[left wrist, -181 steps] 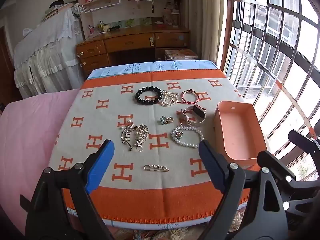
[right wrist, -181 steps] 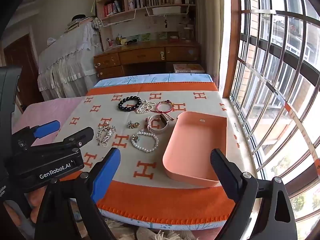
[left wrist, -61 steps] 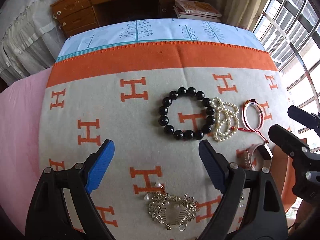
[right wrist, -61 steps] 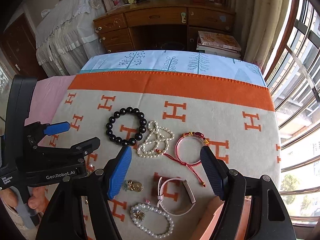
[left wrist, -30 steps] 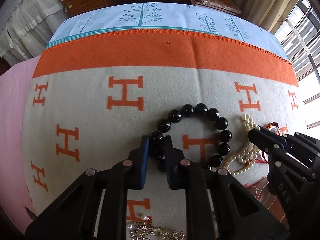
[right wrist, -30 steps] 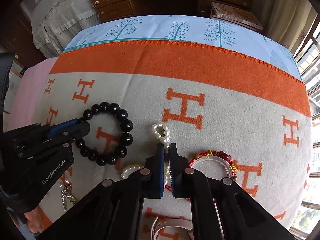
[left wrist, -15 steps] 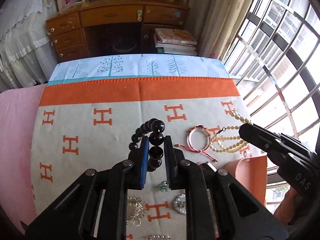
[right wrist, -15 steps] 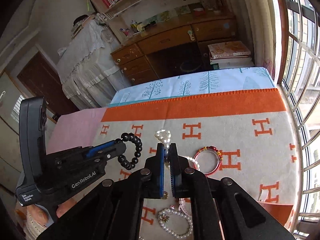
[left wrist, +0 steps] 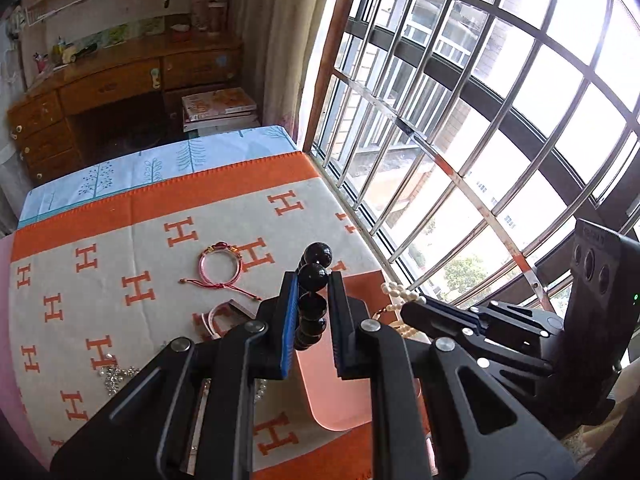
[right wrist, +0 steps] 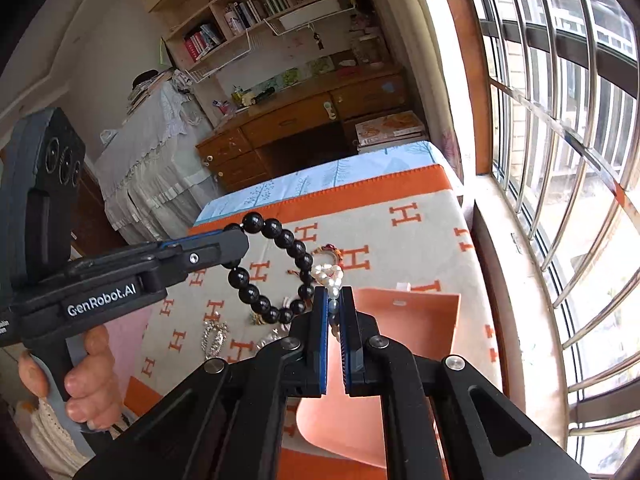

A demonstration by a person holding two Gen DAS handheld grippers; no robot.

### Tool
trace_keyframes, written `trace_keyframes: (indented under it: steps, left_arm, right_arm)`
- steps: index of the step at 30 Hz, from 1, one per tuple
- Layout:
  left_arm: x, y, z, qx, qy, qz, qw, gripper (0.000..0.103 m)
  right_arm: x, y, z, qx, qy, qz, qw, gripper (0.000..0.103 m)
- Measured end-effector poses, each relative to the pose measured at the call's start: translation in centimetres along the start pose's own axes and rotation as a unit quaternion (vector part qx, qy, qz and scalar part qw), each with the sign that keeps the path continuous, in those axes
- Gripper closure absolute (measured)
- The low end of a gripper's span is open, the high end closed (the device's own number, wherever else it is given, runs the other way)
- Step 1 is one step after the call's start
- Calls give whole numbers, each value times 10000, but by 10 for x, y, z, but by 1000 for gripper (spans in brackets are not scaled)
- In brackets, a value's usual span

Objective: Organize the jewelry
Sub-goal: 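Carry the black bead bracelet and pearl strand together into the pink box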

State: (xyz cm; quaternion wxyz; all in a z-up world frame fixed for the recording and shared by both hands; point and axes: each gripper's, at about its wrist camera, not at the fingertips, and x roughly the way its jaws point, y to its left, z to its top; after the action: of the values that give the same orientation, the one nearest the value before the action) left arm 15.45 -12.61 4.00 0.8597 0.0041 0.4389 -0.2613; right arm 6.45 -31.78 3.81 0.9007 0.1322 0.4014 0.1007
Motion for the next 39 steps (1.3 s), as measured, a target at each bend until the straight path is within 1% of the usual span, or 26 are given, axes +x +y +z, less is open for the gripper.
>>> trace_keyframes:
  steps: [4, 7, 9, 12, 15, 18, 19, 21, 22, 23, 26, 31, 34, 36, 39]
  left_arm:
    - [30, -25, -29, 177, 207, -112, 9996, 91]
    - [59, -27, -57, 191, 457, -202, 9986, 91]
    - [80, -19, -77, 148, 654, -220, 9975, 91]
    - [104, -13, -98, 117, 879, -60, 9960, 91]
    - [116, -1, -114, 32, 1046, 135, 9944, 91]
    - [122, 0, -123, 10, 1212, -5, 9926, 91]
    - [123, 0, -125, 43, 1214, 74, 9926, 90]
    - [122, 0, -127, 112, 1223, 256, 9921, 90]
    - [119, 0, -126, 126, 1198, 284, 9923, 90]
    - [118, 1, -127, 126, 1198, 291, 9923, 90]
    - [113, 3, -129, 81, 1208, 156, 9925, 90]
    - [109, 0, -135, 146, 1290, 241, 9912, 90]
    - [108, 1, -136, 86, 1398, 153, 9900, 90]
    - [107, -1, -139, 73, 1496, 82, 9887, 90]
    - [104, -9, -146, 265, 1513, 240, 9878, 90]
  right_arm:
    - [9, -27, -48, 101, 391, -140, 9991, 98]
    - [16, -36, -80, 157, 615, -259, 9976, 98]
    - [23, -40, -100, 143, 804, -327, 9961, 98]
    - [32, -43, -121, 61, 1053, -418, 9935, 98]
    - [41, -41, -138, -43, 1176, -603, 9912, 98]
    - [56, -30, -139, -70, 1344, -681, 9886, 98]
    - [62, -27, -140, -71, 1410, -687, 9876, 97]
    - [83, -17, -115, -61, 1480, -822, 9856, 96]
    - [85, -16, -117, -44, 1510, -841, 9849, 96]
    - [93, -17, -114, 1, 1538, -824, 9847, 95]
    - [116, -16, -107, 76, 1584, -794, 9842, 94]
    - [119, -13, -106, -9, 1596, -958, 9825, 94]
    - [121, -9, -106, -85, 1572, -1040, 9820, 94]
    - [113, -12, -107, -106, 1540, -1134, 9815, 94]
    - [111, -13, -107, -78, 1544, -1134, 9814, 93]
